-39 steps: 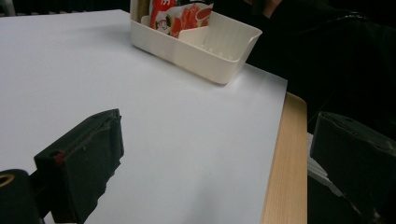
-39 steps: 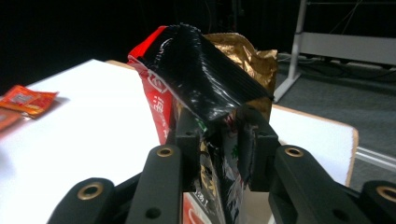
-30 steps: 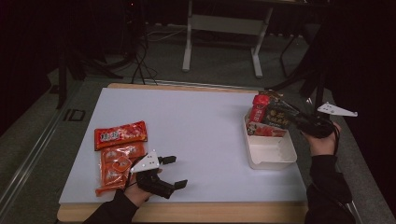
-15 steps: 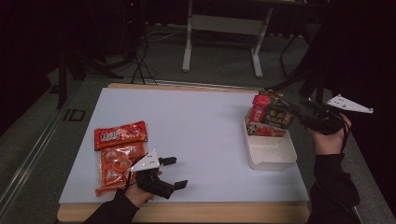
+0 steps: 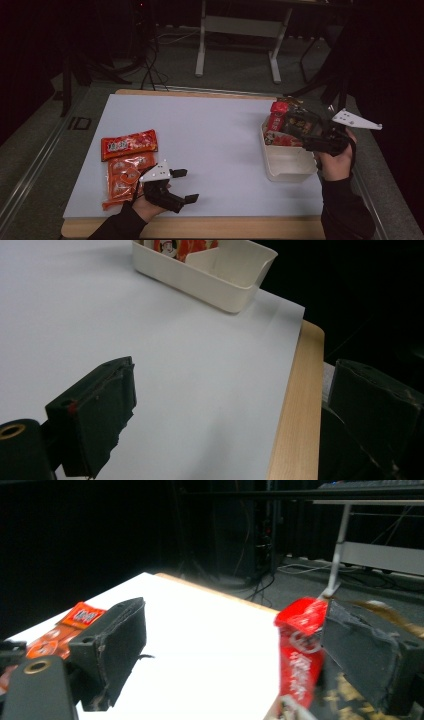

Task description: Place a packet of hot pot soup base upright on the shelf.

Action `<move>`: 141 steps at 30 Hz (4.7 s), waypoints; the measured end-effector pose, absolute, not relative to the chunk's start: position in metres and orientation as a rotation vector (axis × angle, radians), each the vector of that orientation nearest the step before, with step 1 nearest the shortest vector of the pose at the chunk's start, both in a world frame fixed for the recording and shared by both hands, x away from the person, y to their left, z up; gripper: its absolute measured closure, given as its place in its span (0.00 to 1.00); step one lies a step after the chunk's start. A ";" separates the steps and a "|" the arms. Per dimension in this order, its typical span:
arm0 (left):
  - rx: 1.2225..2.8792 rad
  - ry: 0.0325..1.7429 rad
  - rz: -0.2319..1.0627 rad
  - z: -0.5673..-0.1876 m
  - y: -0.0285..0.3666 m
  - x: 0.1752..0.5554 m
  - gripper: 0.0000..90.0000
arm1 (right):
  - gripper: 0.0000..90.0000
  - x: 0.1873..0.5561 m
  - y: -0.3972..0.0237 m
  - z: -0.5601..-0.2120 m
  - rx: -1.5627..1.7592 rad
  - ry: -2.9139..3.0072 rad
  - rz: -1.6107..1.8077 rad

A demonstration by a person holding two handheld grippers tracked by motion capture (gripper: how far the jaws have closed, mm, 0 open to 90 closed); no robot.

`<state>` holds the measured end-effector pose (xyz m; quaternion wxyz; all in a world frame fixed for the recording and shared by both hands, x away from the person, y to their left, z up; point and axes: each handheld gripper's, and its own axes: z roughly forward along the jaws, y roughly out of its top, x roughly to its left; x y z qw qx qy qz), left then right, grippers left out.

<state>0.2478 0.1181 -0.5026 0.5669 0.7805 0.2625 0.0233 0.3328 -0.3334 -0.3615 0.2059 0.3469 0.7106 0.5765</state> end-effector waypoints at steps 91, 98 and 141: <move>1.996 1.345 0.475 -0.541 0.323 0.267 1.00 | 0.13 0.261 -0.265 -0.407 0.692 2.267 1.630; 1.990 1.354 0.464 -0.541 0.320 0.269 1.00 | 0.13 0.262 -0.264 -0.410 0.700 2.289 1.612; 2.101 1.155 0.308 -0.536 0.204 0.289 1.00 | 0.13 0.264 -0.269 -0.412 0.723 2.296 1.612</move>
